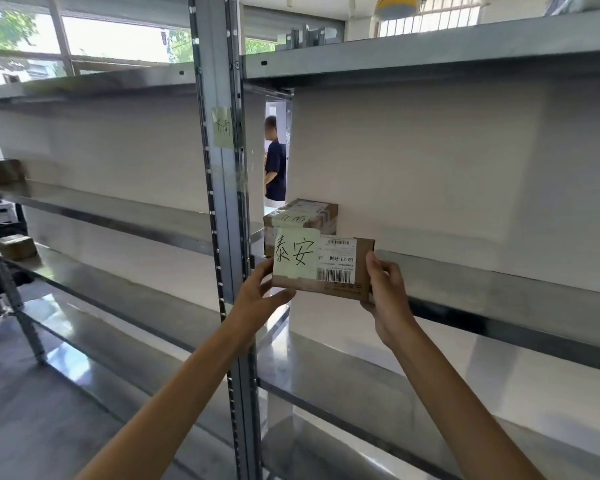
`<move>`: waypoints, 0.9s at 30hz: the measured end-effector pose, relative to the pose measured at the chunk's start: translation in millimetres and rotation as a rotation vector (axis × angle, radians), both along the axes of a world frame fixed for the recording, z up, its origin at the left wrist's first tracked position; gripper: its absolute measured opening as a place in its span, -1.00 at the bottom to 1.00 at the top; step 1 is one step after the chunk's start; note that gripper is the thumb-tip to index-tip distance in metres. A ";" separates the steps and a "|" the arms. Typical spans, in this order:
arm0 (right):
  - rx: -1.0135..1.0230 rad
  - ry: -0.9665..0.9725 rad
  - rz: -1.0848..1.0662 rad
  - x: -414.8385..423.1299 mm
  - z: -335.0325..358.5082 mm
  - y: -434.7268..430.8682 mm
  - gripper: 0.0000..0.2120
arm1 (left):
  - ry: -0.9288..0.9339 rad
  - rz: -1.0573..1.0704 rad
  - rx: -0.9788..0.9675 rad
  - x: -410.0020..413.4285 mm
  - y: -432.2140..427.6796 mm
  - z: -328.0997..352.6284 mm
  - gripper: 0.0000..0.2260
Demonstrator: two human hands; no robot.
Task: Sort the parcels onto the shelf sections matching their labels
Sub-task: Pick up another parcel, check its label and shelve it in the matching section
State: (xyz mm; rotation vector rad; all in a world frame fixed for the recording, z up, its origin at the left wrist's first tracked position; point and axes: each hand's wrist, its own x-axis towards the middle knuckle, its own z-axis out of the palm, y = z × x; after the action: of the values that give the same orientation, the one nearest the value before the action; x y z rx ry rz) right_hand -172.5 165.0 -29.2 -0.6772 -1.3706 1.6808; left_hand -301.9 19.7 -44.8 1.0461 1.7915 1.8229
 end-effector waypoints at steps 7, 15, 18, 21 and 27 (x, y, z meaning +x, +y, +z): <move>0.021 -0.051 0.002 -8.2 -6.4 17.0 -0.75 | 0.067 0.063 -0.035 -13.5 21.5 -7.4 -0.51; 0.033 -0.050 0.032 -21.2 -7.7 32.2 -0.76 | 0.138 0.136 -0.001 -25.0 37.9 -10.9 -0.52; 0.052 -0.064 0.004 -27.3 -5.2 30.6 -0.74 | 0.159 0.123 0.019 -31.6 37.9 -7.6 -0.51; 0.071 -0.080 -0.032 -33.1 -0.4 29.6 -0.72 | 0.176 0.098 0.036 -44.6 38.4 -5.4 -0.47; 0.079 -0.100 -0.111 -38.7 0.4 21.2 -0.76 | 0.212 0.014 0.060 -67.4 41.1 -8.7 -0.47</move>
State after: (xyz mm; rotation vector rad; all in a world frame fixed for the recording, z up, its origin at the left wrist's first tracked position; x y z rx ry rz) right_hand -211.2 186.2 -28.9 -0.7862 -1.4346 1.5156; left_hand -369.3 60.8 -53.5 1.2965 1.8759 1.8429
